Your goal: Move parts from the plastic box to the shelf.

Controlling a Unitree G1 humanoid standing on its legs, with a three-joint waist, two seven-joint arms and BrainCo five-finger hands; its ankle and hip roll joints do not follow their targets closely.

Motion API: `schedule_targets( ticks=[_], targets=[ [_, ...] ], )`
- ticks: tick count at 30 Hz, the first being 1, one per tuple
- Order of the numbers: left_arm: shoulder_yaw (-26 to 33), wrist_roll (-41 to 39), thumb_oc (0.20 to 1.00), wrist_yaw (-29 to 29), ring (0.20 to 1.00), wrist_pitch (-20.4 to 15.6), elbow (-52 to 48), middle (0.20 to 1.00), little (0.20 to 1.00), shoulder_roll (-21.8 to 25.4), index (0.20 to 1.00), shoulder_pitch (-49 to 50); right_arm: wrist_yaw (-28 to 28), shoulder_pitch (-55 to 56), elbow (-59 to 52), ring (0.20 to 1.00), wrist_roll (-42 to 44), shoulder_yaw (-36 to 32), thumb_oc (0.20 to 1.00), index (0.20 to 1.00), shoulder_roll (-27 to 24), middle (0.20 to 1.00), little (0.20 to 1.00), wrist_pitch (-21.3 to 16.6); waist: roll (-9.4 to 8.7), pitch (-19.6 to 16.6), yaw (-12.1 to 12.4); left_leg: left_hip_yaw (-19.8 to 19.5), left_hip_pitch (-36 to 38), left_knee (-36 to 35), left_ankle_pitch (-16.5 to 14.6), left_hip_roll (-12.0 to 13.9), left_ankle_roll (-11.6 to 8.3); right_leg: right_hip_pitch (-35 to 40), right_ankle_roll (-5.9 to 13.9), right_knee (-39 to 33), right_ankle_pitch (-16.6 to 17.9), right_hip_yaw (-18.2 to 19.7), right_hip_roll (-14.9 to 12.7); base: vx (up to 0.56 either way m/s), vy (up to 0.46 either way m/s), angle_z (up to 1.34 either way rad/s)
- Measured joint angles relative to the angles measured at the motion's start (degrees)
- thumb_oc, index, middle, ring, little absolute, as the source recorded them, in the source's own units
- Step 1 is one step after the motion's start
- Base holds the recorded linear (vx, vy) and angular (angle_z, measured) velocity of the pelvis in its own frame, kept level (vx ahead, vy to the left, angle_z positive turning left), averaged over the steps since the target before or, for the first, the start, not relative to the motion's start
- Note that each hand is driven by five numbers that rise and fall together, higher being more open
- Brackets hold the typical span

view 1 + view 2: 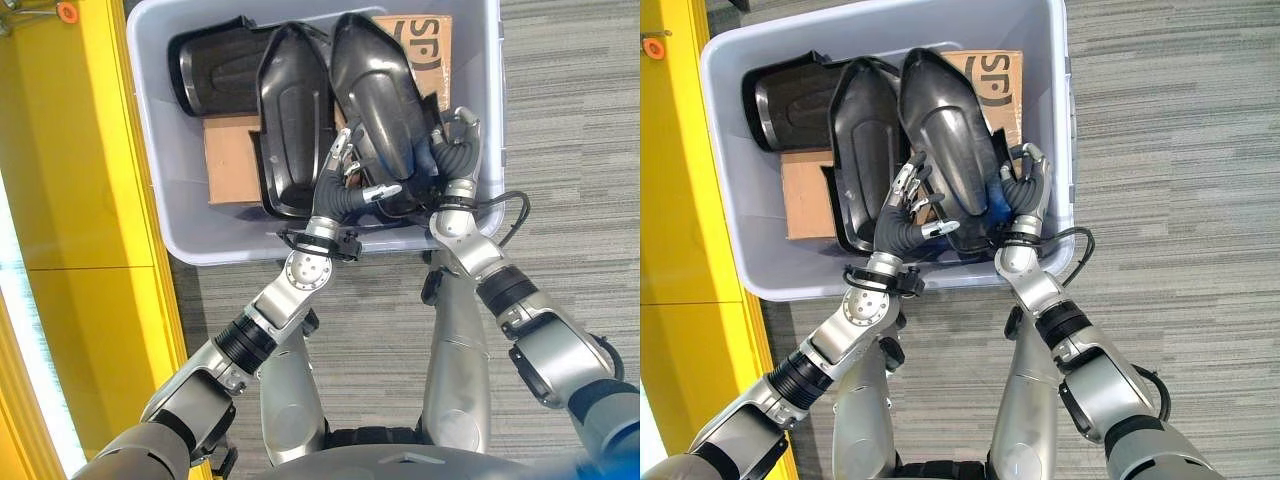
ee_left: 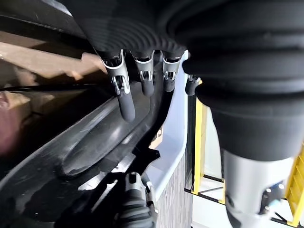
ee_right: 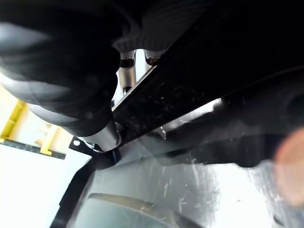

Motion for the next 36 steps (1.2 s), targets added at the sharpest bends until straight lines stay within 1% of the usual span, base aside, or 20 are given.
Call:
schedule_targets(
  ticks=[6,14,19,20,23,24,25,27,30,33,36],
  targets=[
    [0.6,0.0,1.0,-0.5,1.0,-1.0,1.1,1.0,1.0,0.1,1.0,0.0,0.1,-0.3,1.0,0.2,-0.1,-0.1,0.2,0.2,-0.1,0.2,0.2,0.0,0.0,0.0,0.2,-0.1,0.1,-0.6,0.6,0.0,-0.14,-0.2,-0.19,0.4,-0.1,-0.2,0.0,0.0,0.0,0.0],
    [1.0,0.1,1.0,-0.4,1.0,-1.1,1.2,1.0,1.0,0.2,1.0,0.0,0.1,-0.3,1.6,0.2,0.1,-0.4,0.2,0.2,-0.1,0.2,0.2,0.0,0.02,0.0,0.8,-0.2,0.2,-0.6,0.7,0.0,-0.08,-0.1,-0.24,0.6,-0.1,-0.2,0.0,0.0,0.0,0.0],
    [1.7,0.1,1.0,-0.1,1.0,-1.1,1.2,1.0,1.0,0.2,1.0,0.6,0.8,-0.9,2.6,0.2,3.2,-0.7,0.2,0.2,-0.1,0.2,0.2,-0.3,0.02,0.0,1.3,-0.5,0.4,-0.5,1.0,0.0,-0.1,-0.1,-0.51,1.2,-0.3,-0.2,-0.1,0.0,0.0,0.0],
    [2.1,0.3,1.0,1.1,1.0,-1.1,1.2,1.0,1.0,0.2,1.0,1.1,1.8,-1.0,3.2,0.2,6.5,-0.9,0.2,0.2,0.1,0.2,0.2,-1.5,0.02,0.0,1.5,-0.5,0.7,-0.5,1.0,0.0,-0.07,0.1,-0.67,1.5,-0.4,-0.2,-0.1,0.0,0.0,0.0],
    [3.1,2.3,1.0,3.4,1.0,-1.1,1.2,1.0,1.0,0.4,1.0,2.5,3.9,-1.0,4.4,0.2,10.5,-1.7,0.2,0.2,0.2,0.2,0.2,-4.5,0.02,0.0,1.5,-0.5,1.2,-0.6,1.1,0.0,-0.08,0.5,-0.74,1.6,-0.5,-0.1,-0.1,0.0,0.0,0.0],
    [3.3,2.4,1.0,4.0,1.0,-1.1,1.2,1.0,1.0,0.4,1.0,2.6,4.4,-0.9,4.6,0.2,10.9,-2.0,0.2,0.2,0.3,0.2,0.2,-5.0,0.03,0.0,1.6,-0.5,1.3,-0.6,1.1,0.0,-0.08,0.6,-0.74,1.6,-0.5,-0.1,-0.1,0.0,0.0,0.0],
    [3.7,2.4,1.0,5.8,1.0,-0.8,1.2,1.0,1.0,0.4,1.0,3.4,4.9,-0.5,5.0,0.2,11.4,-2.8,0.2,0.2,0.4,0.2,0.2,-6.2,0.03,0.0,1.7,-0.4,1.9,-0.7,1.1,0.0,-0.08,1.1,-0.73,1.5,-0.5,-0.1,-0.1,0.0,0.0,0.0],
    [4.4,3.3,1.0,8.0,1.0,-0.6,1.2,1.0,1.0,0.4,1.0,4.6,4.4,0.5,4.9,0.2,11.3,-3.3,0.2,0.2,0.3,0.2,0.2,-7.4,0.07,0.0,2.3,-0.3,2.3,-0.8,1.1,0.0,-0.08,1.3,-0.73,1.5,-0.5,-0.1,-0.1,0.01,0.033,-0.02],
    [6.7,4.4,1.0,12.6,1.0,-0.5,1.2,1.0,1.0,0.4,1.0,5.7,1.6,2.5,1.9,0.2,9.5,-4.5,0.2,0.2,0.6,0.2,0.2,-7.9,0.07,0.0,3.0,0.0,2.8,-1.4,1.2,-0.2,0.05,1.5,-0.74,1.5,-0.5,0.0,-0.1,0.0,0.01,0.0],
    [9.0,4.4,1.0,13.4,1.0,-0.5,1.2,1.0,1.0,0.4,1.0,7.1,-0.6,4.5,0.3,0.2,6.7,-5.0,0.2,0.2,0.9,0.2,0.2,-7.8,0.07,0.0,3.1,0.1,3.8,-1.8,1.3,-0.4,0.05,2.1,-0.69,1.5,-0.6,0.1,-0.1,0.0,0.0,0.0],
    [10.1,4.4,1.0,14.5,1.0,-0.4,1.2,1.0,1.0,0.4,1.0,8.9,-3.5,7.9,-5.2,0.2,0.4,-5.8,0.2,0.2,0.9,0.2,0.2,-7.7,0.07,0.0,2.9,0.4,6.2,-2.5,1.3,-0.8,0.08,4.1,-0.56,1.3,-0.8,0.2,-0.2,0.03,0.058,-0.02]
  ],
)
